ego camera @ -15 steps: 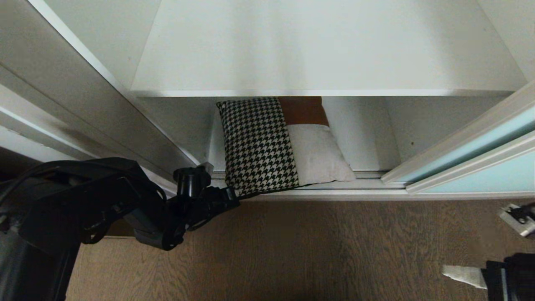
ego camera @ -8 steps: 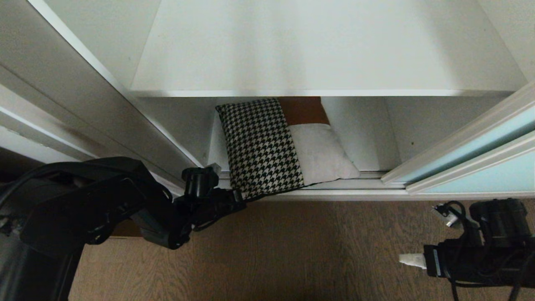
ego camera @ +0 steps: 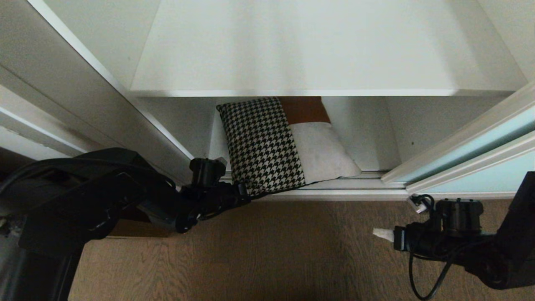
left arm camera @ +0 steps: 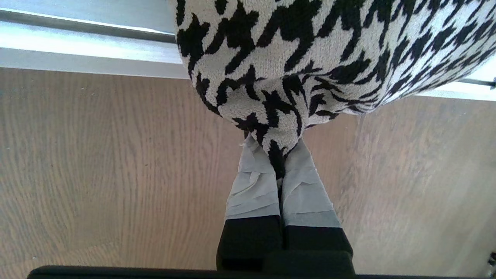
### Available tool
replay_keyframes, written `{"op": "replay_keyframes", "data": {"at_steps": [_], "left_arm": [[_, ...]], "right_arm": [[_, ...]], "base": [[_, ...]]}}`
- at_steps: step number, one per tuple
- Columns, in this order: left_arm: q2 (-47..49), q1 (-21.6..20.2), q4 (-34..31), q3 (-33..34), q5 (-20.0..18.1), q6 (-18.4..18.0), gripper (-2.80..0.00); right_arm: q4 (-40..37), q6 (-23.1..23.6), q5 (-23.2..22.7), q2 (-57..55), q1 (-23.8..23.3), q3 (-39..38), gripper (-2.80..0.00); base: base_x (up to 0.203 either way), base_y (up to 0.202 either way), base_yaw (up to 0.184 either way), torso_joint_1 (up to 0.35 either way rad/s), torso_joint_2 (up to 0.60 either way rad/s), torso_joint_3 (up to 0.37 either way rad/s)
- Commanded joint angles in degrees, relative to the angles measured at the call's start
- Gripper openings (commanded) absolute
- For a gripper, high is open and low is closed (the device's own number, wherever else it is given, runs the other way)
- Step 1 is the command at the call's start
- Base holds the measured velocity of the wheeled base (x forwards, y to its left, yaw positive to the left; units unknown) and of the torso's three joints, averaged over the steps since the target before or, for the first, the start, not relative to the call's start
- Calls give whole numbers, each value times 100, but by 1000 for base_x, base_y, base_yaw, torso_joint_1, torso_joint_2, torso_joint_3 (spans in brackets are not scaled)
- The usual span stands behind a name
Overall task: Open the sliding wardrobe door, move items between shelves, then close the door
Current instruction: Place the pillow on the higher shelf
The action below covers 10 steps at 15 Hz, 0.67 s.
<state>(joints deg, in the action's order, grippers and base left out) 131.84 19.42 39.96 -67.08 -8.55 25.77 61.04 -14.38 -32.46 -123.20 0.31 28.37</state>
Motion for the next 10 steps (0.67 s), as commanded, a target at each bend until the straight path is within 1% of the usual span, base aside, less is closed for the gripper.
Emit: {"op": "replay_keyframes", "data": {"at_steps": [1, 3, 4, 5, 10], "left_arm": [[-128, 61, -138, -153, 2, 16, -280], [-118, 62, -218, -181, -1, 30, -280], [-114, 62, -209, -116, 7, 33, -280], [-133, 62, -183, -67, 11, 33, -280], [-281, 53, -208, 37, 11, 19, -280]], "right_arm": [[308, -488, -66, -230, -14, 427, -280], [714, -969, -143, -305, -34, 738, -280], [796, -1082, -169, -350, -54, 902, -280], [818, -1121, -179, -406, -72, 1027, 0], [957, -1192, -181, -569, -101, 1592, 0]], "base": [[0, 0, 0, 0, 0, 0], [0, 0, 0, 0, 0, 0], [0, 0, 0, 0, 0, 0], [0, 0, 0, 0, 0, 0], [0, 0, 0, 0, 0, 0]]}}
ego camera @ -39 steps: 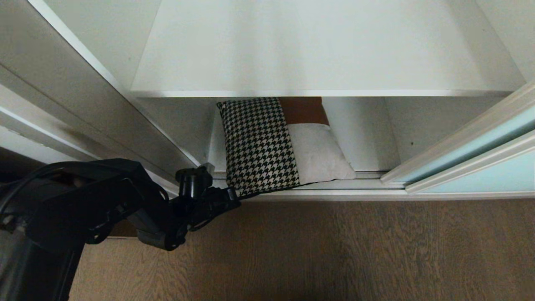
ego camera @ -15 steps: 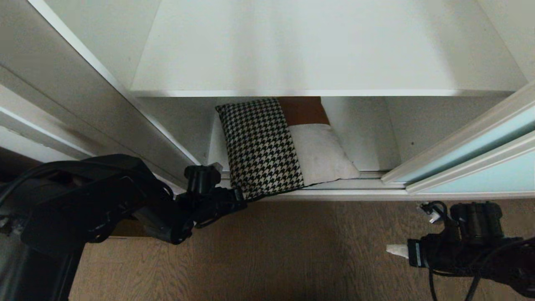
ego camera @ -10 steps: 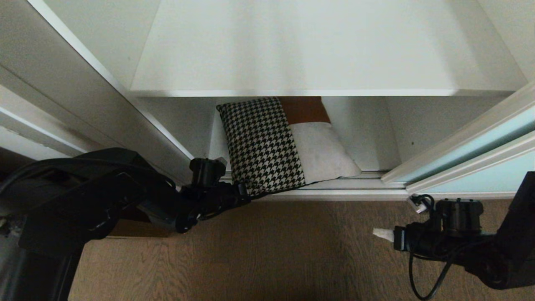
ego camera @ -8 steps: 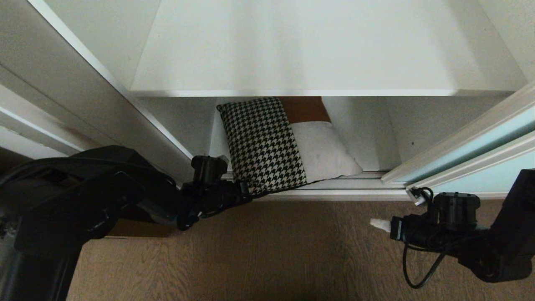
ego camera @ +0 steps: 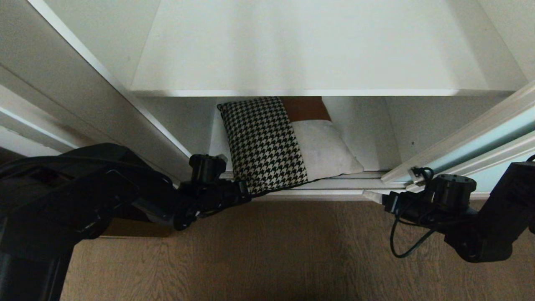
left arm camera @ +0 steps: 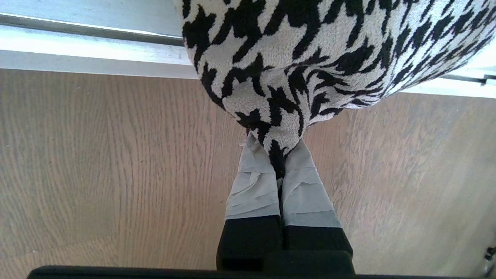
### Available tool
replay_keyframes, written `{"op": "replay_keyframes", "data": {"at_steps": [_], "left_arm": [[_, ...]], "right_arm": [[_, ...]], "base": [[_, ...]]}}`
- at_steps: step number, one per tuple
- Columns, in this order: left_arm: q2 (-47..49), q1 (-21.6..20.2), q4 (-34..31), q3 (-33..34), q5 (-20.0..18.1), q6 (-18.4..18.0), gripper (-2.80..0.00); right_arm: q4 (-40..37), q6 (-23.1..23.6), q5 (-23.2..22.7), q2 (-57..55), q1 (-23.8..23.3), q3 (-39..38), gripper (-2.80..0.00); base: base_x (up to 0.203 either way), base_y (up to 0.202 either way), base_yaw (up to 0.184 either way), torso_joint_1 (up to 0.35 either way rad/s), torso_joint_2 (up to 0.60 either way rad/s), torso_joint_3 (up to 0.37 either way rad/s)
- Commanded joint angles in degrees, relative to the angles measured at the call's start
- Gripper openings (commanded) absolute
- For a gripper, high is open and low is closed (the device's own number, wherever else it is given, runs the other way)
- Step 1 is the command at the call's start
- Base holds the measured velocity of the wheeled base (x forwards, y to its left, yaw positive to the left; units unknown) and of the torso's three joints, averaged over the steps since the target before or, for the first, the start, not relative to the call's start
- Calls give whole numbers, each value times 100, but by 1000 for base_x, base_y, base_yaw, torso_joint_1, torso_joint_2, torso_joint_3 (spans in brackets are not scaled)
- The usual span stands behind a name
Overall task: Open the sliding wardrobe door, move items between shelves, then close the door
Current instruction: Place the pillow on the higher shelf
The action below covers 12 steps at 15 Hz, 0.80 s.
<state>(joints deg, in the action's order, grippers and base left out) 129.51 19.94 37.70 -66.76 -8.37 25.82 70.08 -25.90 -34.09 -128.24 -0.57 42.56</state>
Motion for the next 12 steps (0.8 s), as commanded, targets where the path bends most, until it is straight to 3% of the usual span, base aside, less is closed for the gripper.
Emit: {"op": "replay_keyframes", "data": {"at_steps": [1, 7, 12], "left_arm": [[-55, 10, 10, 19, -6, 14, -280], [-58, 10, 70, 224, -24, 11, -280], [-87, 71, 70, 268, -27, -7, -280]], "right_arm": [[57, -71, -16, -118, -14, 313, 0], [50, -125, -19, -759, 146, 1187, 0], [66, -546, -12, -1106, 359, 1918, 0]], "base": [[0, 0, 0, 0, 0, 0], [0, 0, 0, 0, 0, 0], [0, 0, 0, 0, 0, 0]]}}
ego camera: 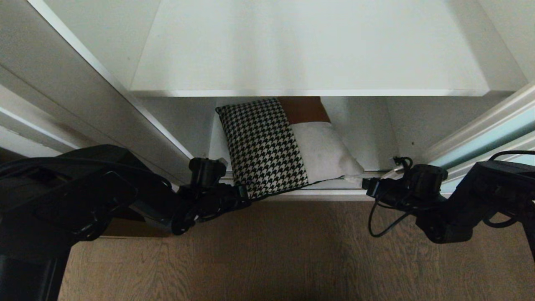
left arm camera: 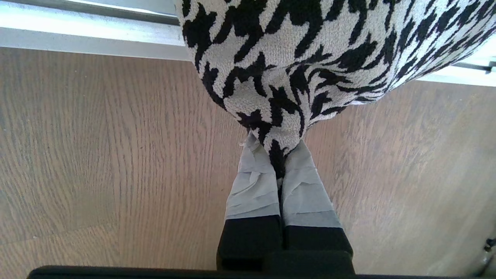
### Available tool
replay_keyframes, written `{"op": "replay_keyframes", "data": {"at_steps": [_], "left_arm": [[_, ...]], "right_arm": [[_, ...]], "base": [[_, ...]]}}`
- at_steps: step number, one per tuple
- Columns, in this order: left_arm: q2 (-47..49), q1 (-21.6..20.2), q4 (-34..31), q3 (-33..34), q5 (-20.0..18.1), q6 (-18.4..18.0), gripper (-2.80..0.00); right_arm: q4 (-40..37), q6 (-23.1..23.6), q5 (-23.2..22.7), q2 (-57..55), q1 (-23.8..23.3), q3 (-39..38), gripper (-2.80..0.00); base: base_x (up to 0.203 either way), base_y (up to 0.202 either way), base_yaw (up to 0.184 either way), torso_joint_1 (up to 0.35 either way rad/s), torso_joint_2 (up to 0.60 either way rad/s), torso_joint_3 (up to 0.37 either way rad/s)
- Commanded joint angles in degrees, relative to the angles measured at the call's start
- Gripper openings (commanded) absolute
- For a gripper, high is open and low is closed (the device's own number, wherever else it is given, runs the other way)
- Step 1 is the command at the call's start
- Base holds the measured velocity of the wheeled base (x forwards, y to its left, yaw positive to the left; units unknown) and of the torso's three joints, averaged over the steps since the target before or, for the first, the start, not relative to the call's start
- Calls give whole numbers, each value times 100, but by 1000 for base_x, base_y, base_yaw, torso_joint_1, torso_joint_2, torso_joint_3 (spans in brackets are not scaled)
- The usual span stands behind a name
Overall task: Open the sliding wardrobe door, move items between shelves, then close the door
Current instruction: Place the pillow on the higher shelf
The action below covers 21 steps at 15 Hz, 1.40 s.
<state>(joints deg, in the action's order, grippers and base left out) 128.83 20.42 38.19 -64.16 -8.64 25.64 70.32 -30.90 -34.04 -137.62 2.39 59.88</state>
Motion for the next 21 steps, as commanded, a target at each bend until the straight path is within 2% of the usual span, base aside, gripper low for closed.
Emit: {"op": "replay_keyframes", "data": {"at_steps": [1, 8, 16, 17, 21], "left_arm": [[-51, 32, 22, 17, 3, 11, -280], [-195, 24, 31, 217, 12, -24, -280], [-315, 24, 48, 315, 12, -15, -280], [-315, 24, 48, 304, 12, -15, -280], [-288, 24, 65, 311, 12, -6, -280]], "right_arm": [[81, -55, -10, -256, 75, 295, 0], [124, -74, 41, -740, 65, 1365, 0], [-112, -83, 71, -828, 24, 1901, 0], [-164, -77, 149, -793, 33, 1834, -280], [-270, -74, 152, -795, 33, 1854, -280]], "base": [[0, 0, 0, 0, 0, 0], [0, 0, 0, 0, 0, 0], [0, 0, 0, 0, 0, 0], [0, 0, 0, 0, 0, 0], [0, 0, 0, 0, 0, 0]]}}
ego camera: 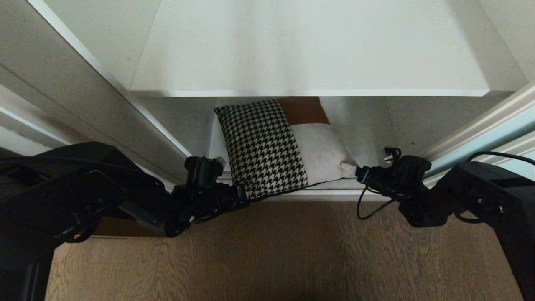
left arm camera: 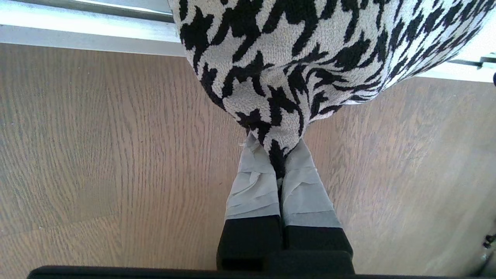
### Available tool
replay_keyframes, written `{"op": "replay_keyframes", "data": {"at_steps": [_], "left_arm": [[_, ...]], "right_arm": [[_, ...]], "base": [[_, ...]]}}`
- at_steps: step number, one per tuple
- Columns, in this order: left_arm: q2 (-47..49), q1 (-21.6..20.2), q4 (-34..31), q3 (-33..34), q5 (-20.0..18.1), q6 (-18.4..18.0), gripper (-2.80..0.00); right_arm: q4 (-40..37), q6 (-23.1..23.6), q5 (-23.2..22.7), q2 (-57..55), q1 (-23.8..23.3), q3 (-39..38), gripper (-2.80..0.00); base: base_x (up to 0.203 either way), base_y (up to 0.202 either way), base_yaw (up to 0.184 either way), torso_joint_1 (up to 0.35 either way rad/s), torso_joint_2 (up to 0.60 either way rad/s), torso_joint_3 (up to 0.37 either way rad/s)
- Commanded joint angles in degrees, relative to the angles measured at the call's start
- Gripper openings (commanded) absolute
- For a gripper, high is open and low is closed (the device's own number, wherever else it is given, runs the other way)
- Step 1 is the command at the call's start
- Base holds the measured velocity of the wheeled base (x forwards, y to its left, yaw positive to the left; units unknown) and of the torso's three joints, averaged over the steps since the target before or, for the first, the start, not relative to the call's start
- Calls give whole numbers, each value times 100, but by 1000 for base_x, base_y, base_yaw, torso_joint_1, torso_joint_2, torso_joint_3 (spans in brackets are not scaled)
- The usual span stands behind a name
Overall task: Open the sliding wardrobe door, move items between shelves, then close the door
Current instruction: Place the pillow on the higher shelf
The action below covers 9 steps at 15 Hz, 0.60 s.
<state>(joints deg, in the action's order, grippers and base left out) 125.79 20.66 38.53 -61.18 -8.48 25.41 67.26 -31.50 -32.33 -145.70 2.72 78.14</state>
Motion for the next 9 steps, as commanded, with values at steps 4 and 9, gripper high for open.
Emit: {"op": "replay_keyframes", "data": {"at_steps": [4, 9], "left_arm": [[15, -1, 31, 28, -4, 17, -280], [-158, -1, 33, 215, 33, 95, -280]], "right_arm": [[33, -18, -38, 85, -2, -111, -280], [52, -5, -338, 865, 14, -1196, -280]], "base": [[0, 0, 0, 0, 0, 0], [0, 0, 0, 0, 0, 0]]}}
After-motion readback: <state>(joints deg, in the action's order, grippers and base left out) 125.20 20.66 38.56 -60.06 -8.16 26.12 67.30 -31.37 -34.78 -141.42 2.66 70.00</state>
